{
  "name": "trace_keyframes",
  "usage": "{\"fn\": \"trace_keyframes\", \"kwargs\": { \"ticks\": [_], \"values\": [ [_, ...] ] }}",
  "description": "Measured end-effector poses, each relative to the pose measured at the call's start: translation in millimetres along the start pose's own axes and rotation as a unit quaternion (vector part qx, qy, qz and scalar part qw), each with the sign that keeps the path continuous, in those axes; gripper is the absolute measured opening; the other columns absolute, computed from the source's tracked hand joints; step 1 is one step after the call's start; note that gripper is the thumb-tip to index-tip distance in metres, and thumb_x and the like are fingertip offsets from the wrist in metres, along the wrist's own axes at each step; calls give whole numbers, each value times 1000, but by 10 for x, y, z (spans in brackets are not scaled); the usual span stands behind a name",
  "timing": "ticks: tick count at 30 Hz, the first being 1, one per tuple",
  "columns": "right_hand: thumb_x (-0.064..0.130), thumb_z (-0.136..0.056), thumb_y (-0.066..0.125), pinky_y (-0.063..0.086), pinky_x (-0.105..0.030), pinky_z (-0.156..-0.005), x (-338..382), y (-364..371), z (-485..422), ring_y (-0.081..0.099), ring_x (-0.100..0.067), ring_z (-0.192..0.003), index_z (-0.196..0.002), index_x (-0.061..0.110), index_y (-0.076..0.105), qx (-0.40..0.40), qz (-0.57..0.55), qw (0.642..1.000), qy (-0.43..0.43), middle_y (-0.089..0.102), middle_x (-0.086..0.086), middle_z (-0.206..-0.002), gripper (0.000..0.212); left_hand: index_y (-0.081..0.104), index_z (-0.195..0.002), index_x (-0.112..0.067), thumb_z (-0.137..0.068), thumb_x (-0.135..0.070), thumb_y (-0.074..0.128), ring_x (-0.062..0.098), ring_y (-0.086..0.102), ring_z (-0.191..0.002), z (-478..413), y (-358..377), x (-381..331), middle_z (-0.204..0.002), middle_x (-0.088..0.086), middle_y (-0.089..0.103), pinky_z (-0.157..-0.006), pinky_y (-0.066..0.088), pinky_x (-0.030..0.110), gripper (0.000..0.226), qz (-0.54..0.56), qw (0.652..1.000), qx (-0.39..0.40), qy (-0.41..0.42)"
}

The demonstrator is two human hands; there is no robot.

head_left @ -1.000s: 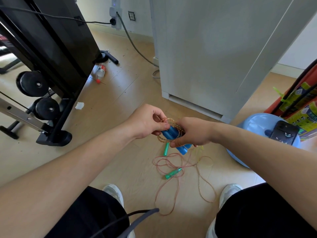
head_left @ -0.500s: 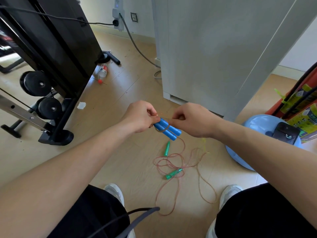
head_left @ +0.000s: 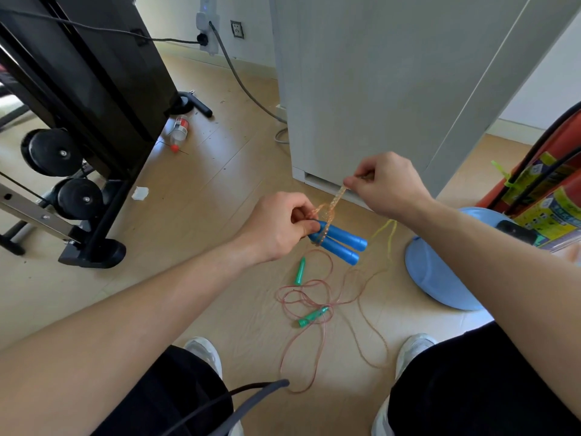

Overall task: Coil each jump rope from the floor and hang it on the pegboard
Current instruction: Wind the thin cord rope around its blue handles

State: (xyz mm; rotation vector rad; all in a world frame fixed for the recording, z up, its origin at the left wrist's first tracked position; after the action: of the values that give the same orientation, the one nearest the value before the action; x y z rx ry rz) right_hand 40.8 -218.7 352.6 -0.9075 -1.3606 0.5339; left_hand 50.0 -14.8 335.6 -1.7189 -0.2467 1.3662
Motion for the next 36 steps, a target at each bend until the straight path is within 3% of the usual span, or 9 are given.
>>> {"fn": "trace_keyframes", "kwargs": {
  "ticks": [3,6,11,16,19,24,31,33,36],
  "values": [
    [36,-89,69,40,-25,-60,158,31,74,57,-16,-72,-75,21,68,9,-24,999,-24,60,7,-67,20,65,-75,-26,-83,-20,78,13,62,-64,-30,15,170,-66,-8,64,-64,48,23,16,-20,998,-8,-57],
    [33,-87,70,32,-11,-49,485,92,307,50,-2,-54,-62,26,59,71,-42,992,-93,53,14,-50,28,65,-72,-26,-85,-22,76,17,64,-67,-92,-46,409,-65,-9,64,-67,48,25,18,-14,990,-30,-137],
    [36,-87,71,32,-18,-47,731,212,559,45,-5,-52,-61,22,57,144,-33,975,-165,47,7,-50,33,67,-68,-24,-83,-21,76,18,64,-64,-117,-83,533,-64,-5,66,-68,55,30,18,6,987,-30,-158],
    [31,-87,70,31,-13,-51,511,26,329,47,-4,-53,-67,22,62,36,-45,992,-114,49,7,-54,24,60,-73,-26,-85,-16,76,11,58,-64,-23,59,377,-67,-10,60,-64,43,24,22,-3,994,-1,-112],
    [31,-87,70,37,-25,-57,279,-97,171,51,-6,-58,-75,17,69,-32,-60,997,-48,57,8,-60,19,59,-76,-26,-85,-14,76,3,52,-62,84,100,151,-67,-13,56,-60,37,14,22,-10,999,18,-43],
    [30,-89,70,39,-25,-63,41,-81,42,57,-19,-69,-81,13,72,-58,-57,997,7,64,-1,-70,20,57,-76,-24,-85,-13,76,4,50,-60,163,94,-66,-65,-11,57,-58,38,11,23,4,1000,23,16],
    [26,-97,59,36,-24,-54,62,52,48,45,-10,-57,-86,17,70,82,-56,995,-24,52,5,-64,18,62,-81,-17,-90,-7,70,18,67,-57,173,53,233,-80,3,63,-66,62,35,16,98,987,26,-121],
    [23,-98,56,42,-25,-55,58,92,55,48,-15,-55,-88,17,72,147,-52,988,-18,53,2,-66,19,63,-82,-12,-89,-3,70,23,68,-62,151,11,296,-79,7,63,-73,63,42,14,119,983,24,-140],
    [21,-103,46,52,-31,-59,-11,172,103,58,-21,-59,-89,14,64,275,-53,960,24,58,-7,-73,24,64,-80,-12,-88,-2,71,23,68,-63,134,-37,320,-78,8,64,-72,63,41,15,127,979,36,-157]
  ]
}}
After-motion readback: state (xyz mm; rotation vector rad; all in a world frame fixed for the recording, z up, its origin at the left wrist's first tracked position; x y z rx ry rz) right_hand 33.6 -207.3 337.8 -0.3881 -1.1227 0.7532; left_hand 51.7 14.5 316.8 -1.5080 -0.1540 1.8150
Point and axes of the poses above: each hand's wrist, its own z-axis away from the middle knuckle, its own y-axis out of the palm, x = y × z, the point moved 3 cm from there along -z, towards the middle knuckle
